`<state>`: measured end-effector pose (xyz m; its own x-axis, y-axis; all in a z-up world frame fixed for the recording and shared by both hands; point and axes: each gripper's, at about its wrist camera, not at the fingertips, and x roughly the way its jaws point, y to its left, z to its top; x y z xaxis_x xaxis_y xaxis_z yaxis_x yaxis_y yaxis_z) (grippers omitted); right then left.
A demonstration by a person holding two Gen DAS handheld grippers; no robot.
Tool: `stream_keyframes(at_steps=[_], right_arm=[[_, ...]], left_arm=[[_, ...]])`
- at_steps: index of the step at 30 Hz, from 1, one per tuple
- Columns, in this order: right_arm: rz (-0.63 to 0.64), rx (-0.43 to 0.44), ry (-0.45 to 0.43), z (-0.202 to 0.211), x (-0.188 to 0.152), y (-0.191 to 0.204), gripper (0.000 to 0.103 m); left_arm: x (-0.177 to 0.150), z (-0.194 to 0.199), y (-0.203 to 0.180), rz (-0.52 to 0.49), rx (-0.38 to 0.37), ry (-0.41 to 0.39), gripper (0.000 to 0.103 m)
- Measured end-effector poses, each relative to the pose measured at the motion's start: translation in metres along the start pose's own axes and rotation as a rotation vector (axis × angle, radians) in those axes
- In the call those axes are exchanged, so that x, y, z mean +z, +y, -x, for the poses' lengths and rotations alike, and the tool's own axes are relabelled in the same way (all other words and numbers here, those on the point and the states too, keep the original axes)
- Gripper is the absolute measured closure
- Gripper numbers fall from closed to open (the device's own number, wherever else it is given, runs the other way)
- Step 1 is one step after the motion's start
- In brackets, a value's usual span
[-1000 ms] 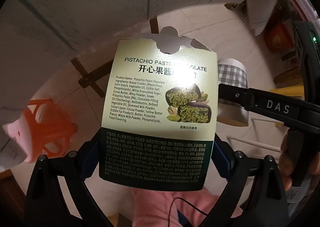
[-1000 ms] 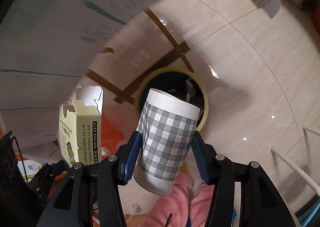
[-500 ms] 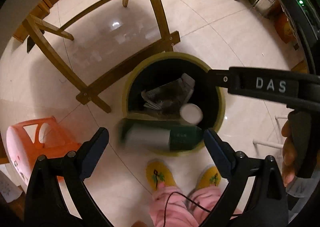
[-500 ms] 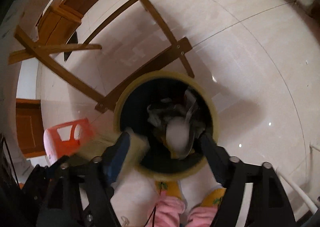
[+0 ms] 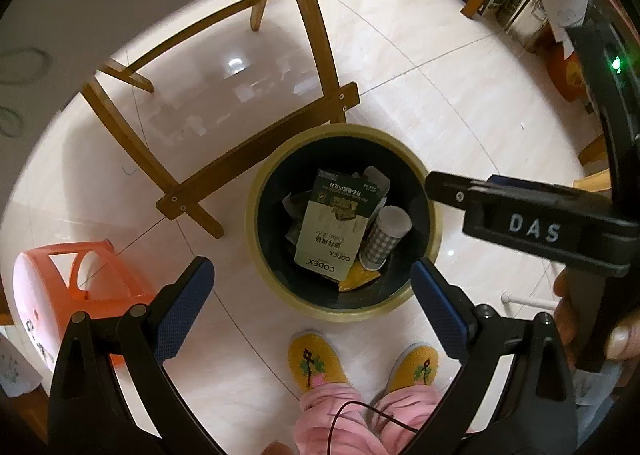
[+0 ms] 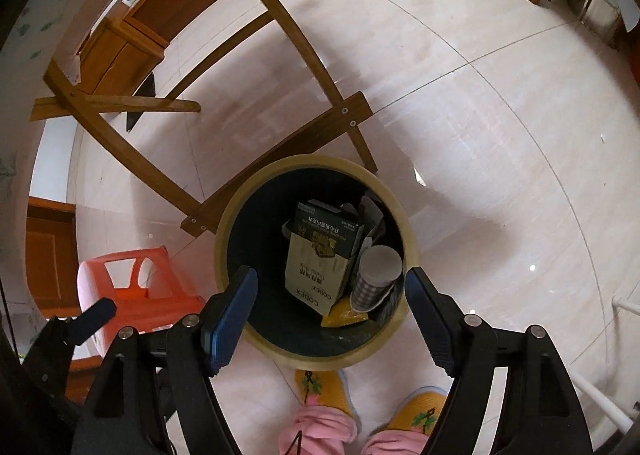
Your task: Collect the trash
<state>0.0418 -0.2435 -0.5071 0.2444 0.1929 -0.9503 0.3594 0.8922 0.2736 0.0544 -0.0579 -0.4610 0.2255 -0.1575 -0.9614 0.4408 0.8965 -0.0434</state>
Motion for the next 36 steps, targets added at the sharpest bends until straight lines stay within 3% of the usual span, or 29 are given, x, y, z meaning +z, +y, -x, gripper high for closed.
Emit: stream_keyframes(at_steps=[9,16,25,36], right_arm=[[0.003,0.014,-0.046,0.044,-0.002,0.009,0.026],[0.055,0.046,-0.094,0.11,-0.003,0.031,0.026],[0.11,0.099,-0.164,0.237,-0.006,0.066,0.026],[0.177,0.15,-0.234,0.378,0.005,0.108,0.026]], left_arm=[[0.0,0.06,-0.006,0.057,-0.008,-0.043,0.005],[0.003,0.129,-0.008,0.12,-0.013,-0.082,0.006],[0.014,0.246,-0.001,0.202,-0.006,-0.152,0.006],[0.024,0.383,0.016,0.307,0.054,-0.241,0.006]])
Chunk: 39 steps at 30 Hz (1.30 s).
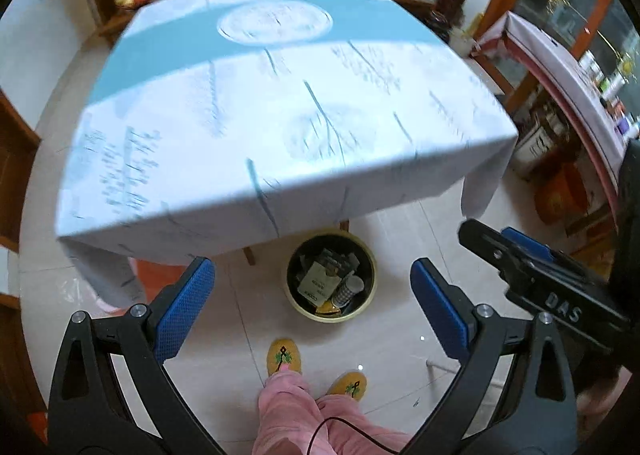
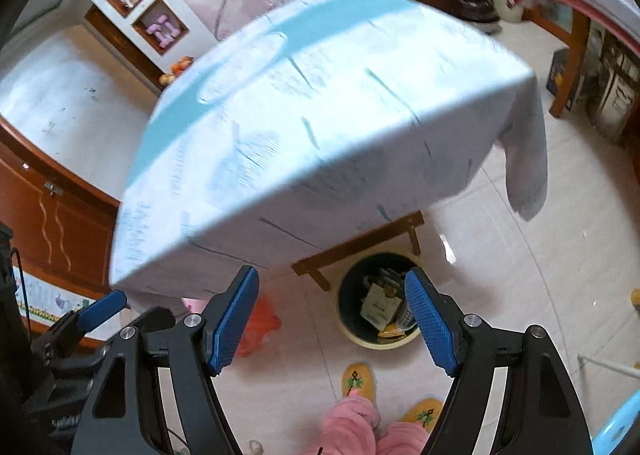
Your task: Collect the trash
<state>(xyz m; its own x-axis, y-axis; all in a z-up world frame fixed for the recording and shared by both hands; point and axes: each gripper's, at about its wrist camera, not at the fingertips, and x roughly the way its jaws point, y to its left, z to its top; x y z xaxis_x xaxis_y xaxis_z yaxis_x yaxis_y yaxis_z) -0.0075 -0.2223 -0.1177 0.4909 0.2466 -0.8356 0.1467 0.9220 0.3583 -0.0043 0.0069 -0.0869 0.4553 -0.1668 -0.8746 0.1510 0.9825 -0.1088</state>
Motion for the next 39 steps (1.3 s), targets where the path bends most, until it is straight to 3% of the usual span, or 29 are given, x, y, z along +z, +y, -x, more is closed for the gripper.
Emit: stream_keyframes(at_steps=[7,15,23,39], right_arm=[[0.085,-0.009,-0.027,0.071,0.02,0.047,0.026],[0.135,-0.038,-0.089,0.124,0.033,0.084,0.026],[0.172,-0.05,-0.134,0.146,0.04,0.105,0.026],[0.163,-0.075,-0.164,0.154,0.053,0.111,0.026]], left_arm=[[0.023,0.063,0.01,0.058,0.047,-0.044,0.006],[0.035,0.105,0.015,0.077,0.089,-0.1,0.006],[0.046,0.116,0.019,0.095,0.096,-0.121,0.006],[0.062,0.12,0.018,0.091,0.089,-0.132,0.007]])
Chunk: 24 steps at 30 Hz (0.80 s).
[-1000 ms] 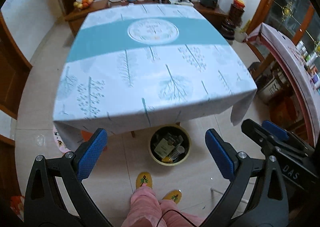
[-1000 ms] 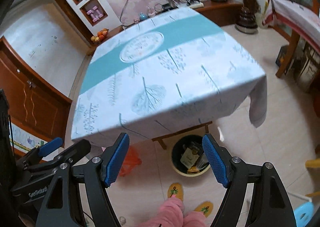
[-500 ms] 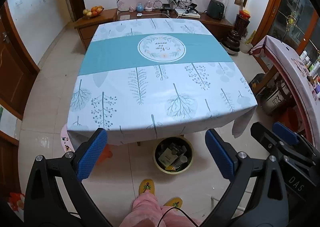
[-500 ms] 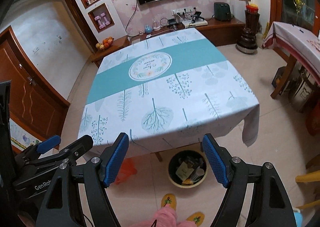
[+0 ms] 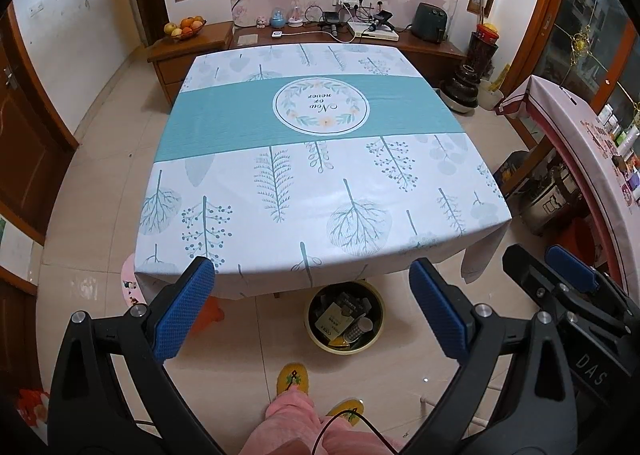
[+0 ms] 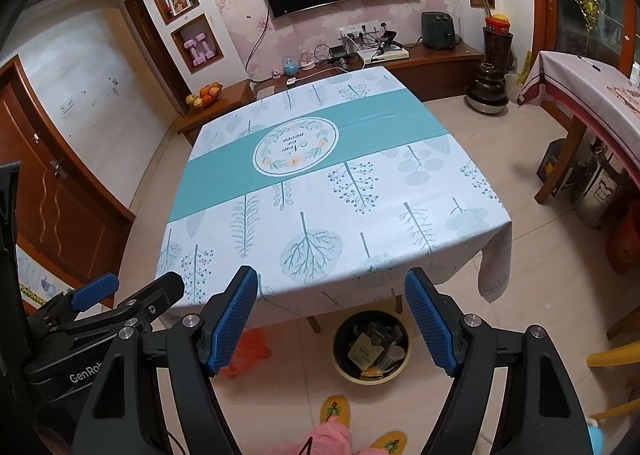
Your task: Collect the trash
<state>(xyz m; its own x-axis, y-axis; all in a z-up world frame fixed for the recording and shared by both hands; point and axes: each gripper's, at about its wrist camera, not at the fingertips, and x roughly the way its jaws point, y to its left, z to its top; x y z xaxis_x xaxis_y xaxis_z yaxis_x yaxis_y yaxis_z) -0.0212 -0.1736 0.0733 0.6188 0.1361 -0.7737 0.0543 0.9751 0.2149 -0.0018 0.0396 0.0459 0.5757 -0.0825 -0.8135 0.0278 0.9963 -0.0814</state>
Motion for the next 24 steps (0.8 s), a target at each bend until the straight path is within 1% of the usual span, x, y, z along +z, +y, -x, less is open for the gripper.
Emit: stream_keyframes(at_steps=[24], right_arm=[[0.0,-0.019,-0.019,-0.003,0.012,0.005,0.026]], left_arm=[[0.014,-0.002,0.004,-0.012,-0.002,-0.007,0.009]])
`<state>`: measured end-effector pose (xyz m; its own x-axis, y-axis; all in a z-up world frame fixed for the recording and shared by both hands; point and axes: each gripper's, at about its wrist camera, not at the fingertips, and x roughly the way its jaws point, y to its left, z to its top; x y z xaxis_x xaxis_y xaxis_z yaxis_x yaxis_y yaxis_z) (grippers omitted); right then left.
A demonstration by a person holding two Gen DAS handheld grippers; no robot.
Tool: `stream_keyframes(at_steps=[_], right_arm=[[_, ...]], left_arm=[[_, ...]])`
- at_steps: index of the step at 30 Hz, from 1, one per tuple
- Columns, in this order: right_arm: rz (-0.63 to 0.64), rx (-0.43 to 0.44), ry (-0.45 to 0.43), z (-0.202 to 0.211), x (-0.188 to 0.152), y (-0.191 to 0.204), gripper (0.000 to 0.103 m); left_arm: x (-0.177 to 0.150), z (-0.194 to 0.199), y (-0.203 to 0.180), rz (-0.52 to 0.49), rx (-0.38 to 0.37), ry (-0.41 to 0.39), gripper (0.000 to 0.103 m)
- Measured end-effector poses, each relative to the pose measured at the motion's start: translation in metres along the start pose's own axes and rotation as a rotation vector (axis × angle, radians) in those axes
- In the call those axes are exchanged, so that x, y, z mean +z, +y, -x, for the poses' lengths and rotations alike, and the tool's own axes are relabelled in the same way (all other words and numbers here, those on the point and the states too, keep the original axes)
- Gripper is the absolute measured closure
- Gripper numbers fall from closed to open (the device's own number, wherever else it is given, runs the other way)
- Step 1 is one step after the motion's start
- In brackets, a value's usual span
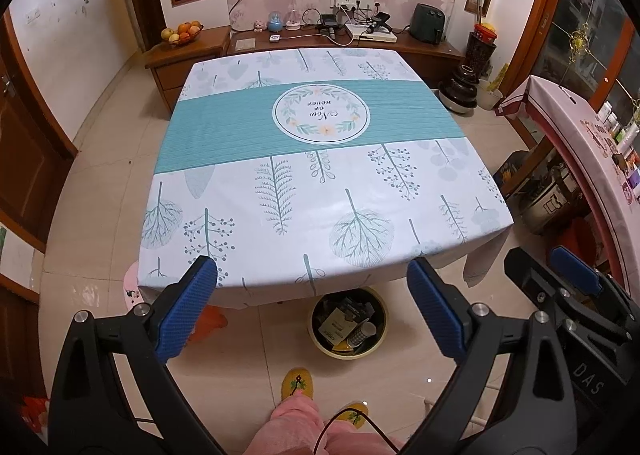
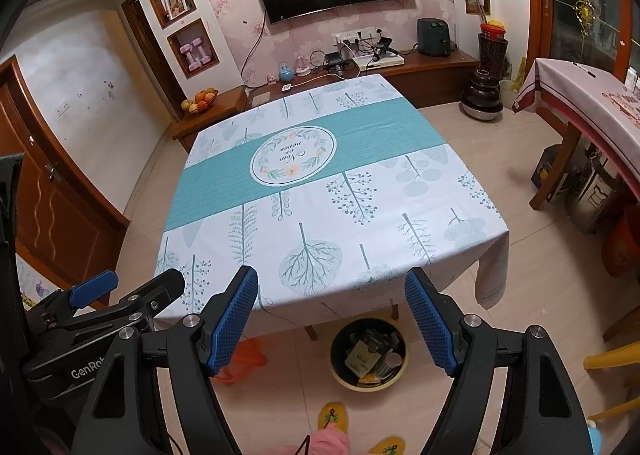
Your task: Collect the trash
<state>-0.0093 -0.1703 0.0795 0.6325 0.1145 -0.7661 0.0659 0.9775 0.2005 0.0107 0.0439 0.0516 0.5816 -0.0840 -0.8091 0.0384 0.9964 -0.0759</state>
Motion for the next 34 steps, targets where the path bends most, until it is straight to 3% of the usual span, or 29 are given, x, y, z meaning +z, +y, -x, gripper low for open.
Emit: stream_keyframes(at_steps=[34], right_arm=[[0.006,-0.023,0.026,-0.016,-0.01,0.002,0.026]], left_arm=[[-0.001,-0.018,0.018,-0.022,0.001,0.053,0.01]])
